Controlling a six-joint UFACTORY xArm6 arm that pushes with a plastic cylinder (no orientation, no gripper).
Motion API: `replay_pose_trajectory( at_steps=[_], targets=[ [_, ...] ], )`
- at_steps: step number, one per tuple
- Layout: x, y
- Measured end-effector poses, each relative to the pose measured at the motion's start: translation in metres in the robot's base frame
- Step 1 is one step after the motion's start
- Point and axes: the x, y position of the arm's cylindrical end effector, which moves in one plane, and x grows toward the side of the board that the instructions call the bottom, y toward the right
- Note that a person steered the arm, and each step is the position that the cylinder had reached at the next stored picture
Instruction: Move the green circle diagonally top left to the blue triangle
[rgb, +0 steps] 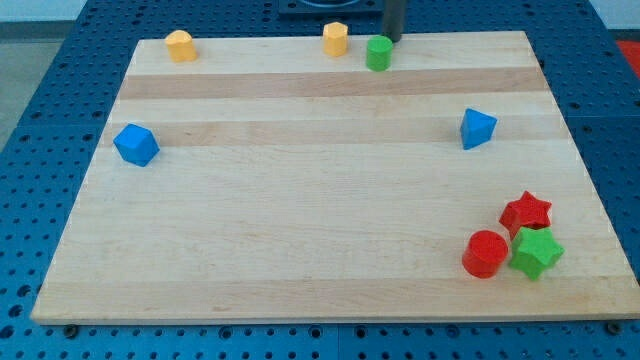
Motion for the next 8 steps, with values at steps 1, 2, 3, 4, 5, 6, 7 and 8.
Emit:
replay_pose_trajectory(
  at_steps=[1,2,3,4,5,6,7,8],
  targets=[
    [0.044,-0.042],
    [0.105,-0.046],
    [0.092,-0.048],
    [0.055,-0.056],
    [0.031,-0.056],
    [0.025,-0.035],
    [0.033,-0.011],
    [0.050,0.006]
  ],
)
